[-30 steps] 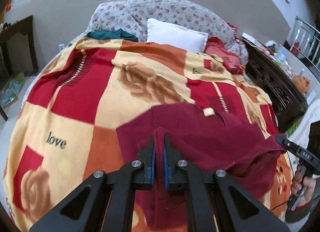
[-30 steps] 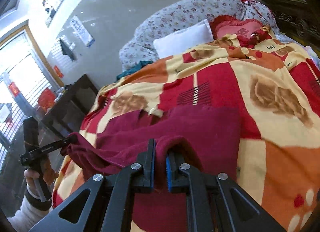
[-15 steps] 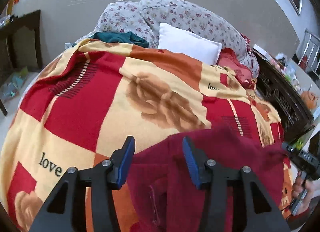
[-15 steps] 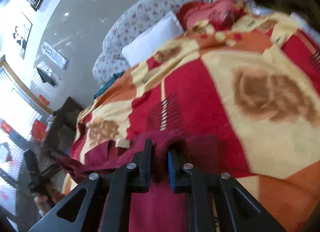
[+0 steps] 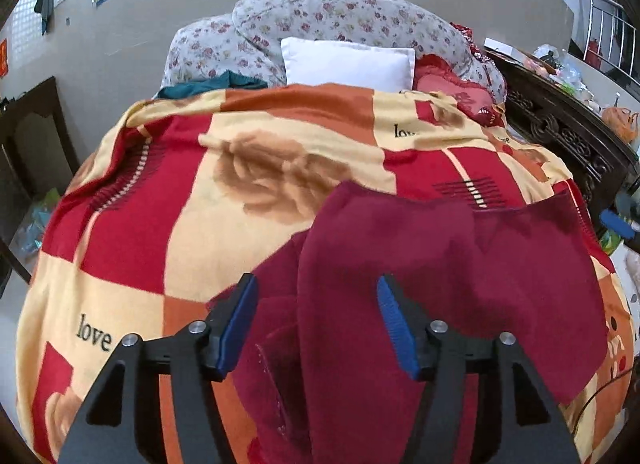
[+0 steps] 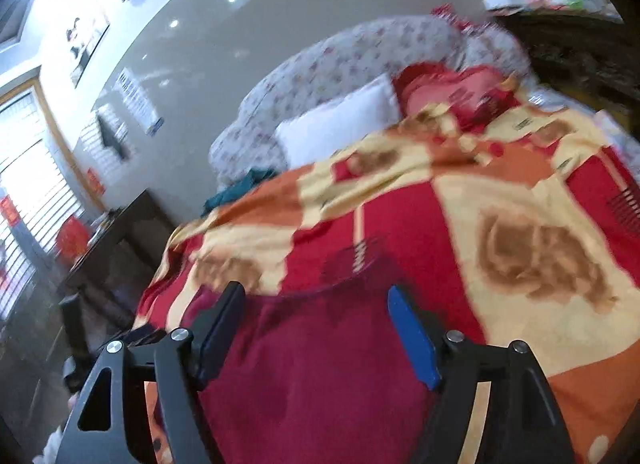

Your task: Fold small clothes

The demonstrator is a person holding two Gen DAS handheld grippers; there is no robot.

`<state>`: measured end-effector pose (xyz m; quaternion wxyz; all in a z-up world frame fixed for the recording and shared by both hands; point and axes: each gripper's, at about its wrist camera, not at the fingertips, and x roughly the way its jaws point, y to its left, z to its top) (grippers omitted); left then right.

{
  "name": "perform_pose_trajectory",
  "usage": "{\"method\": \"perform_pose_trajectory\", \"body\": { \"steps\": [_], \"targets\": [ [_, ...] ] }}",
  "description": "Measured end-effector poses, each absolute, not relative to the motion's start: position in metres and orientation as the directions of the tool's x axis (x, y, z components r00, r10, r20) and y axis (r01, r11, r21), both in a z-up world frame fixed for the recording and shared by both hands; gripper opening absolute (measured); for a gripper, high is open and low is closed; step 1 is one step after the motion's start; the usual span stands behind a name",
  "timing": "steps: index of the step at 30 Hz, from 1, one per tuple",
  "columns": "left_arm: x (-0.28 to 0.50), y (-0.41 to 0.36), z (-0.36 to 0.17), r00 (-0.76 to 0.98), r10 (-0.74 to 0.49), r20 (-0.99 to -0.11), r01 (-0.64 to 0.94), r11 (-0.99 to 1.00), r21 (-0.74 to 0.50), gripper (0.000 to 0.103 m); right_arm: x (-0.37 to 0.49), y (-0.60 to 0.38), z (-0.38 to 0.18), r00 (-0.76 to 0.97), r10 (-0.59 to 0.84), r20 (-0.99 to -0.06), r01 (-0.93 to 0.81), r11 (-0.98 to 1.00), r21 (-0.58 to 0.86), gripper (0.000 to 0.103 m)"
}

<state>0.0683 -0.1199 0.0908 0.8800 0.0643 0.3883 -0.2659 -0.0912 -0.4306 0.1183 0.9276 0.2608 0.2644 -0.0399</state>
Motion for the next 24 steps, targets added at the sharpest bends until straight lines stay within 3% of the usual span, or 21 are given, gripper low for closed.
{"method": "perform_pose_trajectory", "body": {
  "steps": [5,7,8,9,18,24],
  "targets": [
    [0.075,-0.118,0.077,0.521,-0.447,-0.727,0.513,0.845,-0.152,0.060,-0.077,-0.396,0.096,0.818,0.125,-0.561,0.167,0.882,0.440,0.079],
    [0.074,-0.124,0.075,0.532,-0.436,-0.725,0.524,0.843,-0.122,0.045,-0.075,-0.390,0.091,0.815,0.152,-0.559,0.152,0.875,0.459,0.079],
    [0.075,-0.128,0.071,0.520,-0.426,-0.740,0.534,0.838,-0.108,0.024,-0.074,-0.389,0.088,0.813,0.165,-0.558,0.146,0.870,0.471,0.079],
    [0.077,-0.131,0.067,0.507,-0.417,-0.754,0.534,0.839,-0.105,0.012,-0.074,-0.388,0.086,0.811,0.173,-0.558,0.142,0.867,0.477,0.079],
    [0.073,-0.097,0.078,0.533,-0.429,-0.730,0.495,0.857,-0.143,0.006,-0.080,-0.392,0.081,0.806,0.149,-0.573,0.174,0.865,0.470,0.079],
    [0.083,-0.093,0.062,0.516,-0.380,-0.767,0.450,0.883,-0.135,0.008,-0.067,-0.405,0.081,0.795,0.034,-0.606,0.264,0.880,0.396,0.084]
  ]
}}
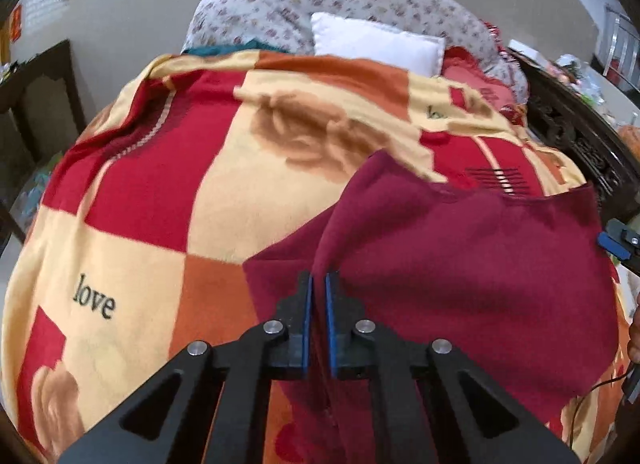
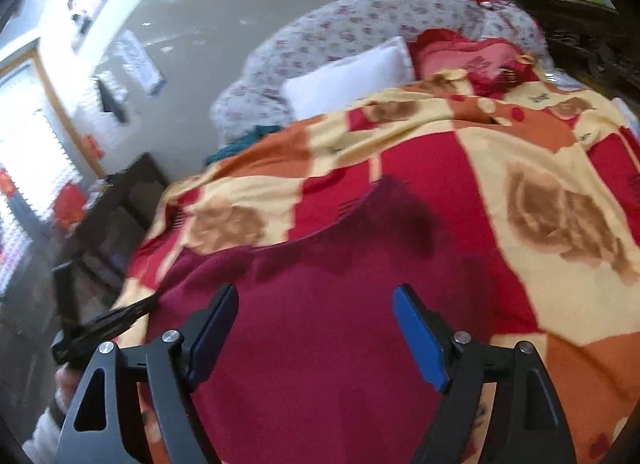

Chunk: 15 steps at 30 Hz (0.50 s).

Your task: Fold small clothes

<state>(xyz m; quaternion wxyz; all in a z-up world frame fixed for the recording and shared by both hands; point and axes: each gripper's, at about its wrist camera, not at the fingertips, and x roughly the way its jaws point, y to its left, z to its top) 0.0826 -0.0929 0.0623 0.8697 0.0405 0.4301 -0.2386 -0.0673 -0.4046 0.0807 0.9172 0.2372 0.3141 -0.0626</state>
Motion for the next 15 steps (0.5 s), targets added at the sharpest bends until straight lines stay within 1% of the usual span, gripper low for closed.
{"method": "perform_pose_trajectory", "body": {
  "steps": [2,3,4,6,7,9,11,13,15],
  "targets": [
    [0.080,-0.096,0.065,0.524,-0.372,-0.766,0.451,0.884,-0.121,0.011,-0.052,-0.411,0.075,0.747,-0.042,-0.663,0.337,0.884,0.324,0.083],
    [0.076,-0.097,0.071,0.539,-0.378,-0.753,0.453,0.884,-0.119,0.020,-0.048,-0.413,0.073,0.740,-0.052,-0.671,0.339,0.890,0.304,0.077],
    [0.074,-0.098,0.075,0.554,-0.379,-0.741,0.454,0.884,-0.113,0.027,-0.043,-0.414,0.072,0.730,-0.065,-0.680,0.339,0.899,0.278,0.066],
    [0.069,-0.102,0.086,0.583,-0.397,-0.709,0.469,0.877,-0.105,0.066,-0.031,-0.418,0.066,0.674,-0.129,-0.727,0.378,0.907,0.189,0.053],
    [0.069,-0.105,0.089,0.595,-0.401,-0.696,0.475,0.875,-0.098,0.070,-0.026,-0.420,0.063,0.649,-0.159,-0.744,0.396,0.906,0.152,0.050],
    [0.072,-0.117,0.091,0.617,-0.380,-0.690,0.470,0.880,-0.065,0.070,-0.018,-0.426,0.056,0.638,-0.157,-0.754,0.397,0.906,0.147,0.050],
    [0.083,-0.131,0.083,0.600,-0.370,-0.710,0.473,0.879,-0.058,0.070,-0.007,-0.433,0.044,0.603,-0.151,-0.783,0.411,0.900,0.142,0.050],
    [0.094,-0.142,0.074,0.602,-0.325,-0.729,0.451,0.892,-0.026,0.070,0.002,-0.438,0.031,0.573,-0.150,-0.806,0.428,0.893,0.138,0.050],
    [0.110,-0.149,0.058,0.596,-0.279,-0.753,0.416,0.910,-0.008,0.072,0.008,-0.441,0.022,0.570,-0.165,-0.805,0.433,0.893,0.123,0.050]
  ]
}}
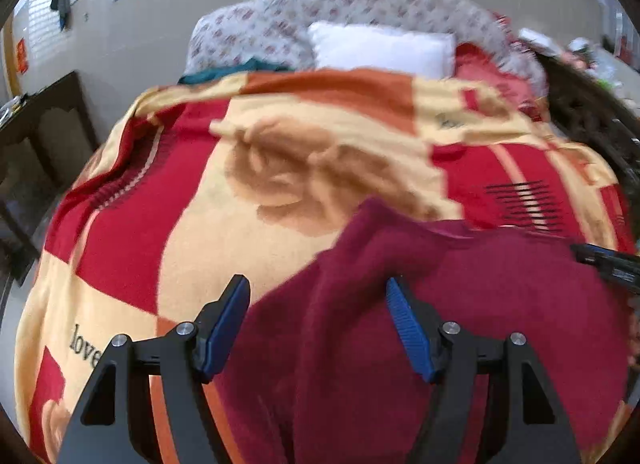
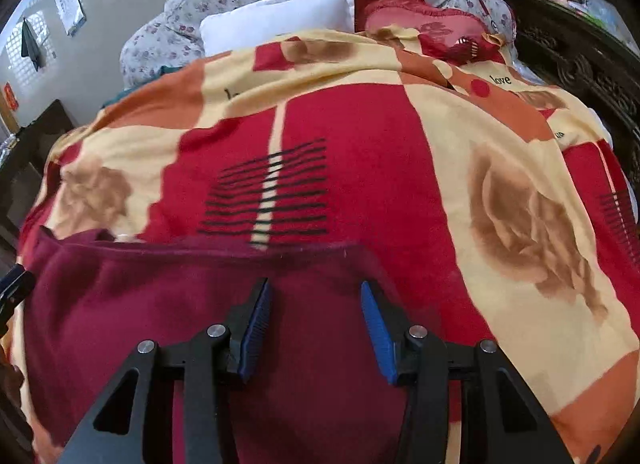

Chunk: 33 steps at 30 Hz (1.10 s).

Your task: Fold small clothes

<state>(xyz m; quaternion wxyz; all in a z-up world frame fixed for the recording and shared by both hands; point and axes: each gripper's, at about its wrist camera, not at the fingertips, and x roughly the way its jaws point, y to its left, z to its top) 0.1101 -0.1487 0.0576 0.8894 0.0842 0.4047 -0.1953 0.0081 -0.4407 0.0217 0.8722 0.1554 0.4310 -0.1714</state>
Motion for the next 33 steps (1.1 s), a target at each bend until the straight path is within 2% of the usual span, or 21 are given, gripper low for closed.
{"method": "perform_pose_trajectory", "body": {
  "steps": [2,6,8,9,10,14,18,20,21,22,23,24,25,29,33],
  "targets": [
    [0.119,-0.145,0.050,0.584,-0.291,-0.758,0.398,0.916,-0.046,0.077,0.011,-0.444,0.019,0.571,-0.156,-0.806,0.434,0.891,0.136,0.050],
    [0.112,-0.130,0.058,0.572,-0.305,-0.762,0.395,0.916,-0.070,0.077,-0.009,-0.439,0.039,0.612,-0.134,-0.780,0.408,0.898,0.166,0.053],
    [0.097,-0.119,0.064,0.581,-0.309,-0.753,0.412,0.909,-0.055,0.077,-0.036,-0.432,0.056,0.656,-0.100,-0.748,0.380,0.900,0.212,0.064],
    [0.089,-0.113,0.066,0.582,-0.321,-0.747,0.426,0.903,-0.056,0.077,-0.056,-0.428,0.065,0.675,-0.084,-0.733,0.365,0.902,0.232,0.075],
    [0.077,-0.105,0.069,0.586,-0.337,-0.737,0.442,0.895,-0.058,0.077,-0.067,-0.423,0.069,0.678,-0.085,-0.730,0.361,0.904,0.230,0.081],
    [0.042,-0.081,0.075,0.578,-0.382,-0.721,0.483,0.872,-0.075,0.077,-0.133,-0.401,0.073,0.672,-0.113,-0.732,0.344,0.923,0.173,0.081],
    [0.008,-0.063,0.061,0.519,-0.407,-0.752,0.514,0.851,-0.106,0.077,-0.172,-0.394,0.050,0.650,-0.039,-0.759,0.345,0.905,0.249,0.081],
    [-0.001,-0.061,0.052,0.492,-0.409,-0.769,0.523,0.844,-0.114,0.077,-0.176,-0.386,0.031,0.628,0.007,-0.778,0.321,0.909,0.267,0.074],
    [-0.006,-0.061,0.047,0.484,-0.410,-0.773,0.528,0.841,-0.115,0.077,-0.175,-0.381,0.024,0.622,0.010,-0.783,0.308,0.916,0.256,0.049],
    [-0.010,-0.061,0.045,0.482,-0.405,-0.777,0.529,0.841,-0.110,0.077,-0.173,-0.376,0.017,0.618,0.020,-0.786,0.288,0.924,0.250,0.031],
    [-0.013,-0.062,0.041,0.479,-0.394,-0.785,0.528,0.843,-0.101,0.077,-0.171,-0.372,0.013,0.613,0.008,-0.790,0.283,0.931,0.229,0.029],
    [-0.017,-0.062,0.037,0.469,-0.387,-0.794,0.530,0.843,-0.098,0.077,-0.170,-0.367,0.014,0.609,-0.040,-0.792,0.285,0.943,0.172,0.021],
    [-0.020,-0.062,0.035,0.464,-0.389,-0.796,0.532,0.841,-0.101,0.077,-0.169,-0.363,0.016,0.607,-0.059,-0.792,0.279,0.950,0.143,0.017],
    [-0.028,-0.063,0.024,0.456,-0.388,-0.801,0.541,0.835,-0.096,0.077,-0.180,-0.357,0.036,0.603,-0.173,-0.779,0.289,0.957,0.011,0.013],
    [-0.028,-0.063,0.015,0.452,-0.383,-0.805,0.518,0.848,-0.112,0.077,-0.173,-0.366,0.014,0.547,-0.172,-0.819,0.311,0.950,0.008,0.013]
  ]
}}
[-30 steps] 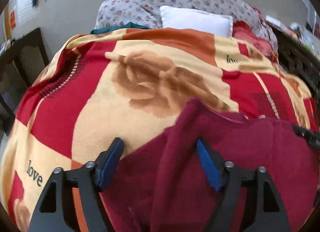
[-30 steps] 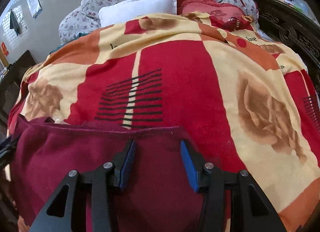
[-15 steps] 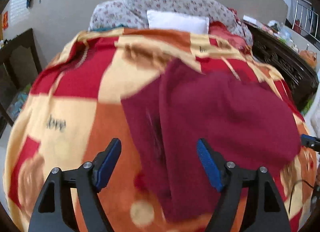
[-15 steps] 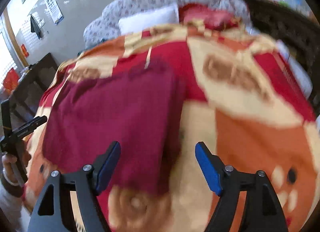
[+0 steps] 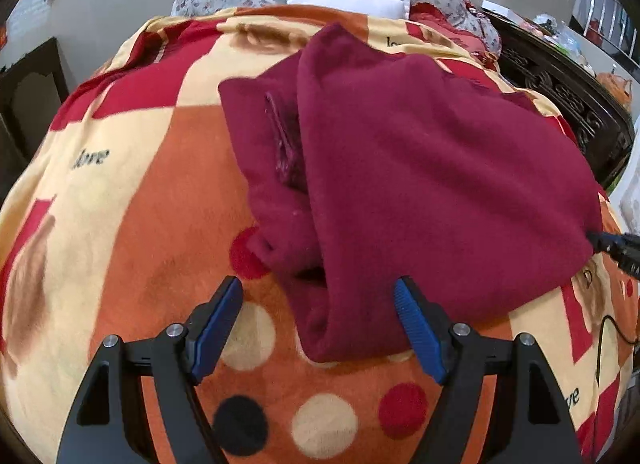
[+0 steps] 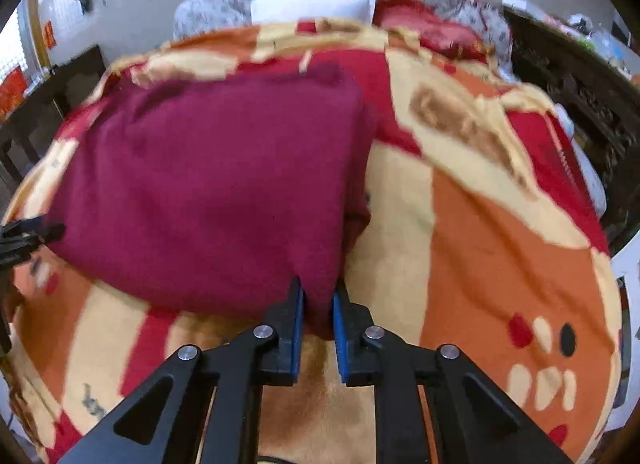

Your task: Fold small clothes

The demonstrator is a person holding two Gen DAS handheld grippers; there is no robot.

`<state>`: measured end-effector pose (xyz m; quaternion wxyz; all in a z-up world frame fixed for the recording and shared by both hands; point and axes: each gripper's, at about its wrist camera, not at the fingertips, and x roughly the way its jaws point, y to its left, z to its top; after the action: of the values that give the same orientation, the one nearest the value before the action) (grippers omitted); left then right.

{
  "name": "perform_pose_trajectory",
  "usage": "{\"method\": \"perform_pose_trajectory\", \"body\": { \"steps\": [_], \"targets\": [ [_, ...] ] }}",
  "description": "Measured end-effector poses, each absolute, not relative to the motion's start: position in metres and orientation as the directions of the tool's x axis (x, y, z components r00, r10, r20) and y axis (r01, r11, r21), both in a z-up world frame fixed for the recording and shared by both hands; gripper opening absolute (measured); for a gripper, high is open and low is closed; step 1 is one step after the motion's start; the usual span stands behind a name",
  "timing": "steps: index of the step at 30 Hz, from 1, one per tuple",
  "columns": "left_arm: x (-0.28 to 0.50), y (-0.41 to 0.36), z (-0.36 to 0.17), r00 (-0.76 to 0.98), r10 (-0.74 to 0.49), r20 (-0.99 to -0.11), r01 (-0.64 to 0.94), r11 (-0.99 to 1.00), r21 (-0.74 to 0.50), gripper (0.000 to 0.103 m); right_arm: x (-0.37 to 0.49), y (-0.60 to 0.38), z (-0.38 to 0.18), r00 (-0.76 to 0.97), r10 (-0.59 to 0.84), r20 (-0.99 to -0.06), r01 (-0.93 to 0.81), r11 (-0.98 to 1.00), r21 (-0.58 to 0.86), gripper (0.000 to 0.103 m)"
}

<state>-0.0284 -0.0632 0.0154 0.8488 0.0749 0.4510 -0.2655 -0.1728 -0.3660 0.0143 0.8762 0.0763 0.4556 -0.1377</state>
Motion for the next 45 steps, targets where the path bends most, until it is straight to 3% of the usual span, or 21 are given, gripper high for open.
{"method": "perform_pose_trajectory", "body": {
  "steps": [2,4,7,9,12,20,29,33,36,40,45],
  "targets": [
    [-0.031,-0.060,0.019,0.457,-0.385,-0.802,0.515,0.849,-0.115,0.077,-0.172,-0.361,0.015,0.545,-0.185,-0.818,0.308,0.951,-0.009,0.014],
    [-0.035,-0.057,0.024,0.477,-0.371,-0.797,0.513,0.853,-0.090,0.077,-0.178,-0.364,0.024,0.556,-0.173,-0.813,0.328,0.944,0.023,0.031],
    [-0.040,-0.056,0.033,0.525,-0.349,-0.776,0.510,0.859,-0.042,0.077,-0.189,-0.362,0.045,0.579,-0.200,-0.790,0.372,0.928,0.038,0.042],
    [-0.040,-0.057,0.037,0.545,-0.335,-0.768,0.501,0.865,-0.022,0.077,-0.187,-0.353,0.058,0.613,-0.176,-0.770,0.353,0.933,0.068,0.046],
    [-0.039,-0.059,0.040,0.550,-0.344,-0.761,0.497,0.867,-0.033,0.077,-0.169,-0.334,0.067,0.645,-0.109,-0.756,0.284,0.953,0.105,0.061],
    [-0.031,-0.061,0.035,0.553,-0.349,-0.756,0.480,0.876,-0.053,0.077,-0.070,-0.275,0.070,0.669,-0.106,-0.736,0.169,0.986,0.012,0.061],
    [-0.013,-0.056,0.018,0.495,-0.401,-0.771,0.466,0.871,-0.155,0.079,0.030,-0.269,0.042,0.643,-0.103,-0.759,0.207,0.977,0.043,0.061],
    [-0.008,-0.054,0.014,0.483,-0.424,-0.766,0.461,0.867,-0.189,0.081,0.062,-0.264,0.031,0.628,-0.155,-0.763,0.214,0.977,-0.022,0.069],
    [-0.008,-0.054,0.014,0.484,-0.433,-0.760,0.467,0.863,-0.194,0.081,0.070,-0.261,0.036,0.611,-0.173,-0.772,0.212,0.976,-0.050,0.069],
    [-0.008,-0.053,0.014,0.492,-0.442,-0.750,0.465,0.862,-0.202,0.081,0.060,-0.253,0.060,0.676,-0.076,-0.733,0.184,0.981,0.068,0.069],
    [-0.009,-0.050,0.015,0.492,-0.452,-0.744,0.469,0.858,-0.212,0.081,0.082,-0.215,0.060,0.654,0.117,-0.747,0.061,0.977,0.206,0.069]
  ]
}}
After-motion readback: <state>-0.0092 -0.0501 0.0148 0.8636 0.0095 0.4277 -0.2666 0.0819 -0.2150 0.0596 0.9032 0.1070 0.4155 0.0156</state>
